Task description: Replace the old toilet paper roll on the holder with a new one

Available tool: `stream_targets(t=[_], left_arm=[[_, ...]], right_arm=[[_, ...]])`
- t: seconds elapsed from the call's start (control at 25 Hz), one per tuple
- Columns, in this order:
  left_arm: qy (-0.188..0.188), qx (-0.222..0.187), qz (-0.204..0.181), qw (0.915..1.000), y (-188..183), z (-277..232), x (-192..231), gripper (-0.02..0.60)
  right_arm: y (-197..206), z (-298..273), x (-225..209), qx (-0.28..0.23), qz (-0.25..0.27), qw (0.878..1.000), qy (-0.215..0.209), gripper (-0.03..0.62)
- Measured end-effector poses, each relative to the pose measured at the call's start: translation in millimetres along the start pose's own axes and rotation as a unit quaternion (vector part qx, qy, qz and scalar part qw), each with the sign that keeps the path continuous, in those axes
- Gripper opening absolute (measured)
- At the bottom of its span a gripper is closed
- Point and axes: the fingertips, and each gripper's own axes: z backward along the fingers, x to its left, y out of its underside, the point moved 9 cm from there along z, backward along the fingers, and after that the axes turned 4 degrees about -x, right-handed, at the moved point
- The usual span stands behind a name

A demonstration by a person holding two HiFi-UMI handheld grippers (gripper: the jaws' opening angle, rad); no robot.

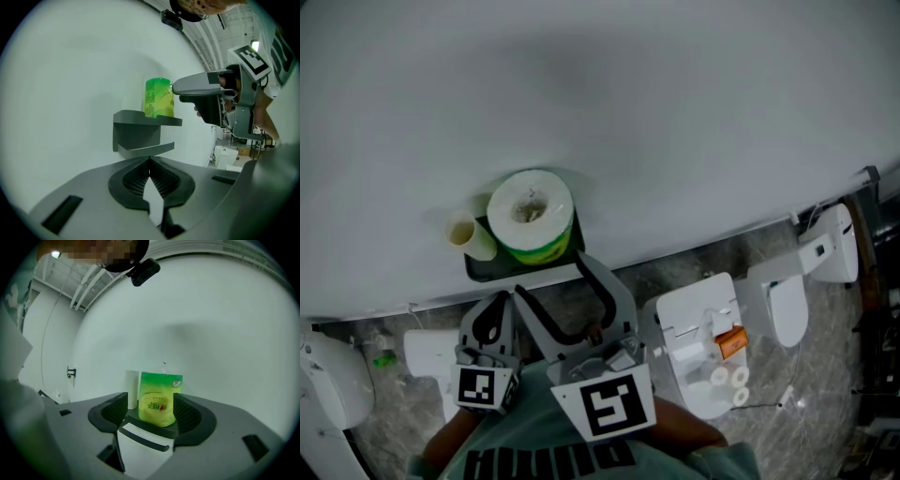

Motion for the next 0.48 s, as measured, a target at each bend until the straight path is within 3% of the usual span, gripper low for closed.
stream_targets(t=[0.12,0.28,0.48], left_arm=[[-0.004,-0.033,0.004,0.9994,-1.2,-3.7,-5.3,0.005],[-0.016,-0.031,0.002,0.9994,-2.8,-3.7,-9.2,0.005],[-0.037,-0.031,-0.002,0.9988,-6.3,-1.7,-9.2,0.005]], right_arm=[[0.9,-2.3,-10.1,0.01,0.01,1.0,-0.014,0.305],[1.2,-8.7,-20.3,0.029,0.033,0.998,-0.043,0.345],[-4.5,-21.1,-29.3,0.018,0.039,0.997,-0.067,0.371]])
